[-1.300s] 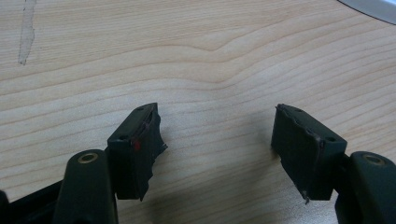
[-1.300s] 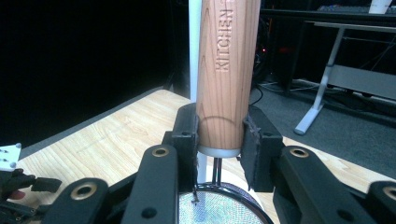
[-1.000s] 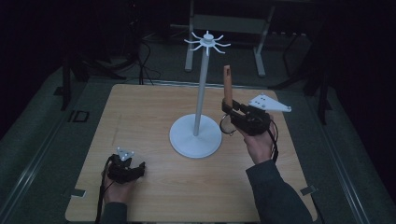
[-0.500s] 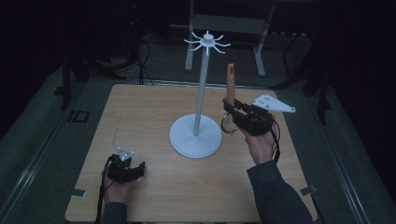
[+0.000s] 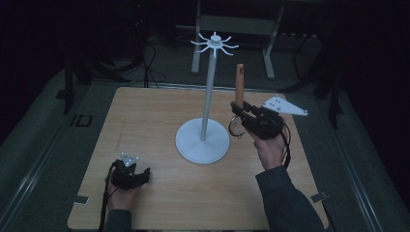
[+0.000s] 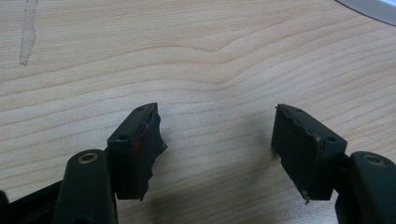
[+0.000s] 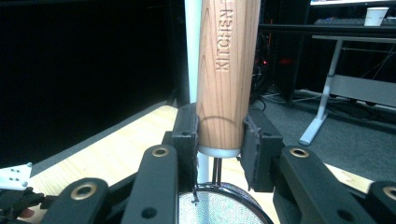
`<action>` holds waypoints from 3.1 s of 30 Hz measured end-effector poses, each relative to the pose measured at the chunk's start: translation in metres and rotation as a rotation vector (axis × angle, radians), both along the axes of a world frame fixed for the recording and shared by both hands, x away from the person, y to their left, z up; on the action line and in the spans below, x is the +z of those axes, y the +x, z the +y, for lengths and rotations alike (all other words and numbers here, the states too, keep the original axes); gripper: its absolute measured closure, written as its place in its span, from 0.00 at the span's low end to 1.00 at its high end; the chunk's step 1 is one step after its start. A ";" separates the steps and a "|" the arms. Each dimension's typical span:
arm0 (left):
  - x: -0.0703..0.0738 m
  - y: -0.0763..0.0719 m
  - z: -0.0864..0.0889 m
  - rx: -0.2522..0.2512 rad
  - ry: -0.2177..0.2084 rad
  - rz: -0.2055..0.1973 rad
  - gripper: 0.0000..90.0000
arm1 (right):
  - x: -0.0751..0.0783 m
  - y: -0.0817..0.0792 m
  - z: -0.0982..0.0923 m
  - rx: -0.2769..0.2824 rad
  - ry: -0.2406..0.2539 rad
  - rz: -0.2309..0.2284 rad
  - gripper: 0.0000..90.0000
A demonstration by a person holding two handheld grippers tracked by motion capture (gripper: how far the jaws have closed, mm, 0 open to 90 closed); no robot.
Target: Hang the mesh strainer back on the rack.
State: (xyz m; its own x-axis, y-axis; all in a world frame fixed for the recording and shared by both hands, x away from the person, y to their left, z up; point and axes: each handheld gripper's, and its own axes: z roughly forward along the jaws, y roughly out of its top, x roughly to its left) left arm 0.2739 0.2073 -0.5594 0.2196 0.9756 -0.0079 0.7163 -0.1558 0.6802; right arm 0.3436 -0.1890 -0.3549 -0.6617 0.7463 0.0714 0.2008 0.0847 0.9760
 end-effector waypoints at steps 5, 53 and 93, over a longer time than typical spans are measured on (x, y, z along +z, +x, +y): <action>0.000 0.000 0.000 -0.001 0.000 0.001 0.37 | 0.002 0.000 0.001 0.003 0.006 0.000 0.77; 0.000 0.000 -0.001 -0.004 0.003 0.007 0.37 | 0.023 0.004 0.008 0.028 0.044 -0.033 0.77; 0.000 0.000 0.000 -0.001 -0.003 0.005 0.36 | 0.031 0.014 0.022 0.048 0.041 -0.021 0.77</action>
State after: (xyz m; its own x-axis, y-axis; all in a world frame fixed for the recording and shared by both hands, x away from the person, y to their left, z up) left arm 0.2744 0.2075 -0.5595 0.2207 0.9753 -0.0116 0.7197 -0.1548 0.6768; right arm 0.3580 -0.1673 -0.3241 -0.6984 0.7104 0.0869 0.1769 0.0537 0.9828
